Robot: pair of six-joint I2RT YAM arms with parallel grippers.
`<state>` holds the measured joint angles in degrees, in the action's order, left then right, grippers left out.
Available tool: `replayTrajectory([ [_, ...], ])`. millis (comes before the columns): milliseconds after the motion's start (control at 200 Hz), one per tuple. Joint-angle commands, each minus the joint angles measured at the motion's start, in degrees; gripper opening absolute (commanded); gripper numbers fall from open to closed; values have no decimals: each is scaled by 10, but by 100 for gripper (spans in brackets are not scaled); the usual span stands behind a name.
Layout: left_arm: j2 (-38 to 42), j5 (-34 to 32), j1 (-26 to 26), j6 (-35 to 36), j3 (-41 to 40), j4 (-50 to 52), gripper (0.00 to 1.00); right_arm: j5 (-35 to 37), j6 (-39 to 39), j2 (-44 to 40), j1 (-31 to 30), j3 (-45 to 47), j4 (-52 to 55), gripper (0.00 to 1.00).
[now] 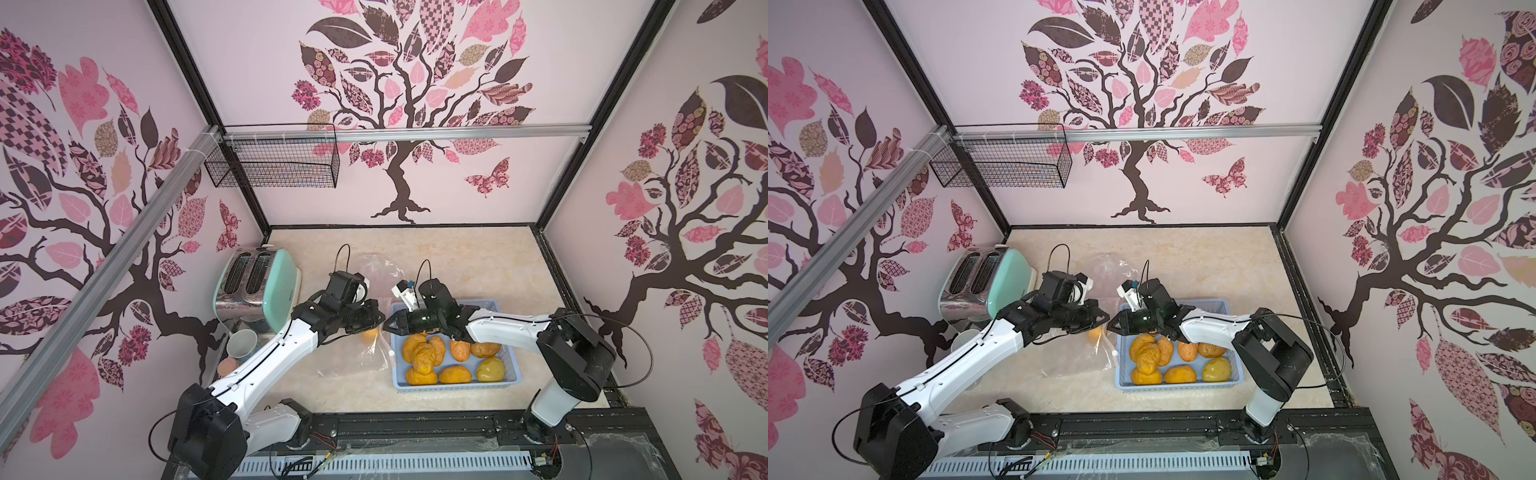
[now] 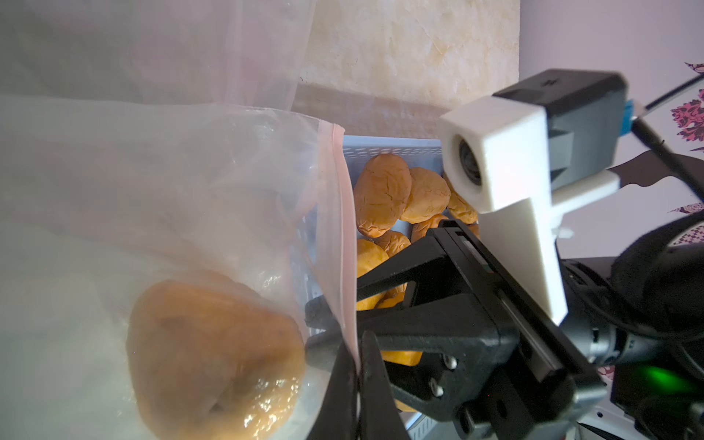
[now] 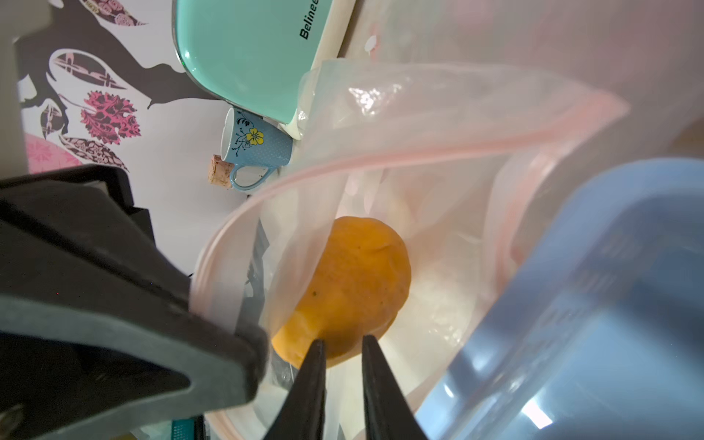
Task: Put the potatoes into a zipper bag and zip it
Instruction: Place the potato into the zipper food storage bag.
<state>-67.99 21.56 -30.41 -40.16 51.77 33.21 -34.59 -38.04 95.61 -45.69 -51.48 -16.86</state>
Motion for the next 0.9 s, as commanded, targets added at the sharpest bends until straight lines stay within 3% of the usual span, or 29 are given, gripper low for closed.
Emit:
replayTrajectory([
  [0,28,6,1,30,36,20,0,-8,54,-23,-4,-20,25,24],
  [150,61,-19,1,58,53,67,0,16,89,-84,-4,-2,46,29],
  [330,94,-41,1,84,57,105,0,58,118,-164,-4,13,100,51],
  [410,104,-40,1,92,56,106,0,83,109,-177,-4,22,108,56],
  [650,104,-26,2,81,48,89,0,95,87,-160,-4,31,114,58],
  [895,97,-20,2,79,38,74,0,28,53,-111,-4,33,64,61],
])
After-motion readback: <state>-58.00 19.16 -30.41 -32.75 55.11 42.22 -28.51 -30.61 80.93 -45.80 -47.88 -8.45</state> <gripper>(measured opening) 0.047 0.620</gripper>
